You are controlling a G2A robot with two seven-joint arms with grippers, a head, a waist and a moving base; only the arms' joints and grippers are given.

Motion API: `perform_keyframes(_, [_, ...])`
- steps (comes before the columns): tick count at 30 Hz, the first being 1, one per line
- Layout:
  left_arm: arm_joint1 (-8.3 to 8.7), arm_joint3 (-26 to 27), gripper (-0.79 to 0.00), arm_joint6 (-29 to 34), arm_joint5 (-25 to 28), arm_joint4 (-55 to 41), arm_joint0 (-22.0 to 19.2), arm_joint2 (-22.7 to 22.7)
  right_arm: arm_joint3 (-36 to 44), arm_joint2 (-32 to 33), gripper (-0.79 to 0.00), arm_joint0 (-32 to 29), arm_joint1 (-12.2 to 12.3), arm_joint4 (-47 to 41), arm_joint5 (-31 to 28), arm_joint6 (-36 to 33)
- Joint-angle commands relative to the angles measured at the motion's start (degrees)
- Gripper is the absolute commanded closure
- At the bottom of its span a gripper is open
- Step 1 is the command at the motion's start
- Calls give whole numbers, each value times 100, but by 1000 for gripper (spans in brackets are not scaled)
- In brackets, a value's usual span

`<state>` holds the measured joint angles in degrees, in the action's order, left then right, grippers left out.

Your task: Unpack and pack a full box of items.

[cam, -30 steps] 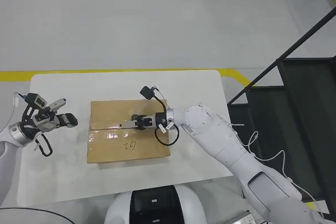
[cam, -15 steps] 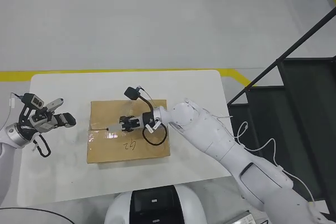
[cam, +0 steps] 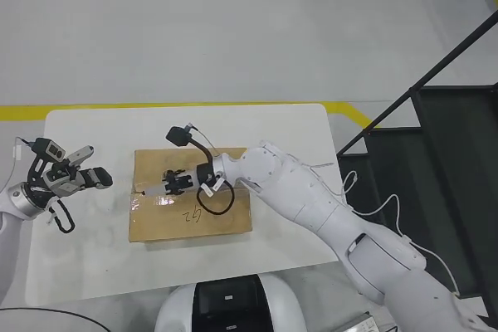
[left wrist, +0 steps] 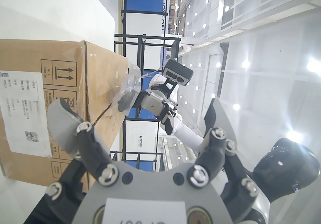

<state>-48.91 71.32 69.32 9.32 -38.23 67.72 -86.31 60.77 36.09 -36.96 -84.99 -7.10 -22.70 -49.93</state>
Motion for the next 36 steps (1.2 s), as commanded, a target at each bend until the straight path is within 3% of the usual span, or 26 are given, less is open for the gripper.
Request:
perform_keyframes(1, [-1,1,-785,10,0,11,-3,-3,-36,-73,-785,69,-58,32,34,37])
perform_keyframes(11, [-12,-2,-785,-4,-20,14,7,-23,20,7,-785,90,-119,170,-192,144])
perform_keyframes(20, [-31,-10,-785,14,-36,64,-48,38,871,1196,-785,-854,415,384,43,26])
perform_keyframes(28, [-45,-34,-785,36,-23,96,-74,73,1983,2468,-785,-2189,905,-64,630,-828])
perform_keyframes(36, [-68,-47,-785,54,-36,148,-163,164,2249,2902,-785,-2535,1067,113,1110,-762])
